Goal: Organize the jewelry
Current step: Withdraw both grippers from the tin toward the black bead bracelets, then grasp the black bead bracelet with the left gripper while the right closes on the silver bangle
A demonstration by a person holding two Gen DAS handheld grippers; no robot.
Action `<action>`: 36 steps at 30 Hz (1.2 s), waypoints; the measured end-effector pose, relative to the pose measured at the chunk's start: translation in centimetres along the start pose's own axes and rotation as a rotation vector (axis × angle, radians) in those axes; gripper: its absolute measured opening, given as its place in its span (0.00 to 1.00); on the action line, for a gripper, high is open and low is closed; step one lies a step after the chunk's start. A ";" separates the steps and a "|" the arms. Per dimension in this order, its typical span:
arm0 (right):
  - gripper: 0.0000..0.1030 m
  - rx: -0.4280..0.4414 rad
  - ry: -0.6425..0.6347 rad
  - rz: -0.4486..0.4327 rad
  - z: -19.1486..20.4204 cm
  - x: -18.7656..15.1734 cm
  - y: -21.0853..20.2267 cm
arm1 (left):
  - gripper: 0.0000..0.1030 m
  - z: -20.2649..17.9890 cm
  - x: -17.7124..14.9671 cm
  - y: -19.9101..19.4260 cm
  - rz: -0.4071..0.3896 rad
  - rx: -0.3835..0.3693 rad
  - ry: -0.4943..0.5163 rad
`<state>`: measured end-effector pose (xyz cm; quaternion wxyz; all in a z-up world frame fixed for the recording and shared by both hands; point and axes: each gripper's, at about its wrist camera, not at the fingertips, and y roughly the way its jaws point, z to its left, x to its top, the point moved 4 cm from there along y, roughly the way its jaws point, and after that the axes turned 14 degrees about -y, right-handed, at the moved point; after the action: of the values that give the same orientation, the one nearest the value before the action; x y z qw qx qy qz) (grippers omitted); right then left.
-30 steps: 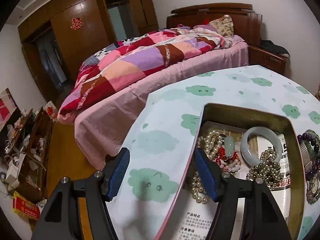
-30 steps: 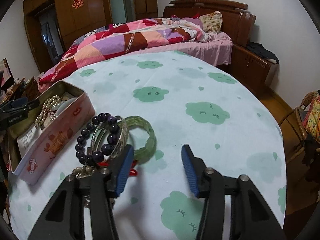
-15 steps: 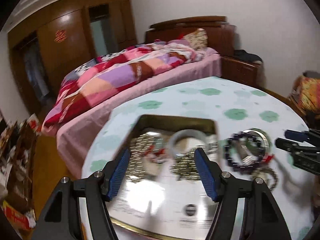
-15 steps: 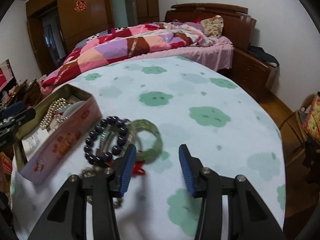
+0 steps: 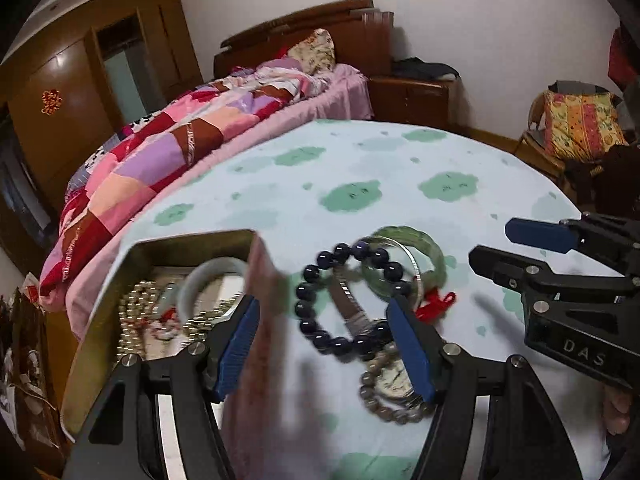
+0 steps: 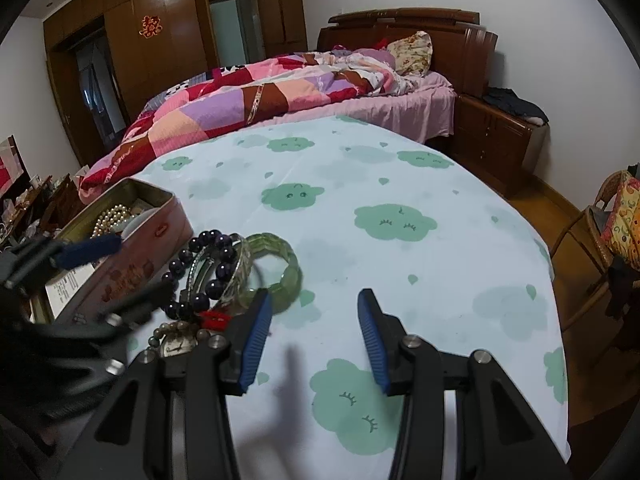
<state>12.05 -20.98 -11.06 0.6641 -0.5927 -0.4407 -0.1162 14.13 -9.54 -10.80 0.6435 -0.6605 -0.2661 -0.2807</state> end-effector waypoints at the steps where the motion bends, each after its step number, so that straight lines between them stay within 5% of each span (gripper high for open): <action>1: 0.45 0.002 0.007 -0.005 -0.1 0.0 -0.1 | 0.65 -0.2 0.0 0.2 0.003 -0.006 0.003; 8: 0.45 -0.002 0.019 -0.018 -0.3 0.0 -0.3 | 0.61 -1.5 -0.8 1.7 0.054 -0.044 0.023; 11: 0.45 -0.010 0.008 -0.018 -0.1 0.1 -0.3 | 0.40 -1.8 -0.8 2.0 0.078 -0.091 0.009; 12: 0.45 -0.011 0.006 -0.017 -0.1 0.1 -0.2 | 0.23 -2.1 -0.9 1.9 0.086 -0.122 0.015; 16: 0.45 -0.018 0.001 -0.010 -0.1 0.0 0.0 | 0.13 -2.4 -1.1 1.4 0.087 -0.139 0.028; 27: 0.46 -0.016 -0.009 -0.009 0.0 0.0 -0.1 | 0.13 -0.1 0.6 -2.9 -0.027 -0.106 -0.005; 36: 0.46 0.067 -0.062 -0.026 2.6 2.2 0.5 | 0.13 2.7 1.8 -5.3 -0.099 -0.087 -0.069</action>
<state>12.46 -17.71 -10.08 0.6681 -0.5675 -0.4724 -0.0917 11.68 -6.72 -5.86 0.5899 -0.6831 -0.3083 -0.3005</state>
